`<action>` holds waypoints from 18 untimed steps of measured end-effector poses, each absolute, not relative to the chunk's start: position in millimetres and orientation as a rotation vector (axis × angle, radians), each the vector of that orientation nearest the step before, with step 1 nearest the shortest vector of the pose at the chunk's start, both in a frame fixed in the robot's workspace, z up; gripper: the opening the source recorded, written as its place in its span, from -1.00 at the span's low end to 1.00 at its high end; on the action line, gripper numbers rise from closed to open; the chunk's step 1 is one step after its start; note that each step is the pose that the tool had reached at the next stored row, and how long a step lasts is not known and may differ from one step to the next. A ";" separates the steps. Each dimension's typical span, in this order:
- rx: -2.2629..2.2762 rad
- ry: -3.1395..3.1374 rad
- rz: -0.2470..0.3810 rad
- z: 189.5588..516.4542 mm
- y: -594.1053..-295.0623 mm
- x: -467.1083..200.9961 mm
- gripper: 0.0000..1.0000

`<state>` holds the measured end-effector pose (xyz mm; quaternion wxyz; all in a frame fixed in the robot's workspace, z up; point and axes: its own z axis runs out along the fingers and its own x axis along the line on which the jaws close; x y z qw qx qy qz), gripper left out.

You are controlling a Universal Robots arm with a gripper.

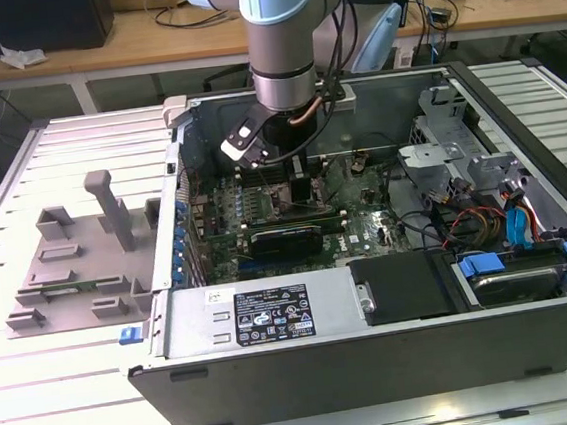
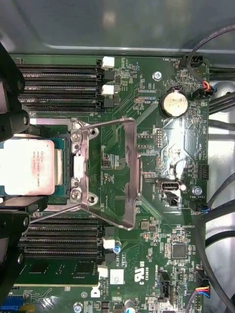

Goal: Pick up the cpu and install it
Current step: 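Place the cpu into insertion slot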

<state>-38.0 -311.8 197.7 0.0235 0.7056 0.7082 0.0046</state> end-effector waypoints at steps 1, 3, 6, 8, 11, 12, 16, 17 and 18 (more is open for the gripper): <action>2.185 2.191 0.014 196.8 -311.8 -38.0 0.09; 2.186 2.190 0.013 195.7 -311.8 -38.0 0.09; 2.187 2.189 0.014 195.1 -311.6 -38.0 0.09; 2.187 2.190 0.014 195.0 -311.6 -38.0 0.09; 2.187 2.190 0.014 194.6 -311.6 -38.0 0.09; 2.187 2.190 0.014 194.5 -311.6 -38.0 0.09; 2.186 2.189 0.014 194.2 -311.7 -37.9 0.11; 2.187 2.190 0.017 193.7 -311.4 -37.8 0.22; 2.187 2.190 0.017 193.6 -311.3 -37.8 0.22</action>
